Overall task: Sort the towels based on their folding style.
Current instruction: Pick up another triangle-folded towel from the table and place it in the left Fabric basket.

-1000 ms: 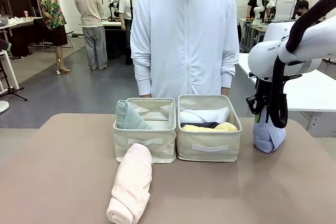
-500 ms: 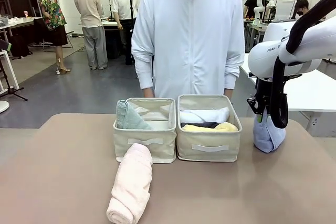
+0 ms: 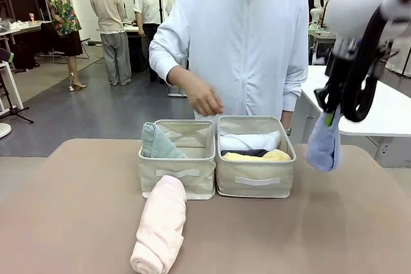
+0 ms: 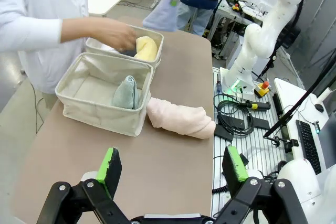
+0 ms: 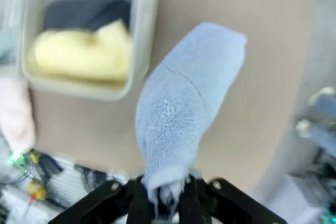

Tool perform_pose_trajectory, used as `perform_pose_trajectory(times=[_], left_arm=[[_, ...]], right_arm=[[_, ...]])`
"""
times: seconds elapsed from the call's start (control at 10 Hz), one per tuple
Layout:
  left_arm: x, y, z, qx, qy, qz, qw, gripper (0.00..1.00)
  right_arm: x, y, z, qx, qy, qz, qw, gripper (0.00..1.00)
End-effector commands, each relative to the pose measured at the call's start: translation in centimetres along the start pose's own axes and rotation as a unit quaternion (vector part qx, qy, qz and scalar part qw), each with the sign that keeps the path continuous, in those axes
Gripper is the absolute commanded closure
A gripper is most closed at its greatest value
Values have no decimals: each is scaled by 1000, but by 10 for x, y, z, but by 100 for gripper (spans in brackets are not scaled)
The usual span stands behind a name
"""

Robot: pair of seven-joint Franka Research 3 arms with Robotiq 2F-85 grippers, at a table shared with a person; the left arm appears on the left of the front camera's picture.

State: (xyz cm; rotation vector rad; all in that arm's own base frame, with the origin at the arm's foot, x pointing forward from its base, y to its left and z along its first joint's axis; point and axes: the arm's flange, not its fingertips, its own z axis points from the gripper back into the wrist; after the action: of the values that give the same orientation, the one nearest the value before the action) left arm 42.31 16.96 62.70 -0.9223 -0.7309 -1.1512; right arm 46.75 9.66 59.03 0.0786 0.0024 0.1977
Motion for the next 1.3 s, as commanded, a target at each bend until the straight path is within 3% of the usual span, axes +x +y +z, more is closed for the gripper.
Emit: perform_pose_trajectory(times=[0.0,0.2,0.3,0.6,0.9,1.2], left_arm=[[1,-2,0,2,-2,1,1000,0],[1,-2,0,2,-2,1,1000,0],[1,-2,0,2,-2,1,1000,0],[1,-2,0,2,-2,1,1000,0],[1,-2,0,2,-2,1,1000,0],[1,-2,0,2,-2,1,1000,0]], right_arm=[[-15,6,59,35,43,26,998,88],[-29,11,84,58,38,41,997,88],[-42,17,69,29,32,31,999,88],[-46,20,84,37,39,35,998,85],[-44,104,55,67,105,190,974,85],[-47,160,34,118,144,264,946,85]])
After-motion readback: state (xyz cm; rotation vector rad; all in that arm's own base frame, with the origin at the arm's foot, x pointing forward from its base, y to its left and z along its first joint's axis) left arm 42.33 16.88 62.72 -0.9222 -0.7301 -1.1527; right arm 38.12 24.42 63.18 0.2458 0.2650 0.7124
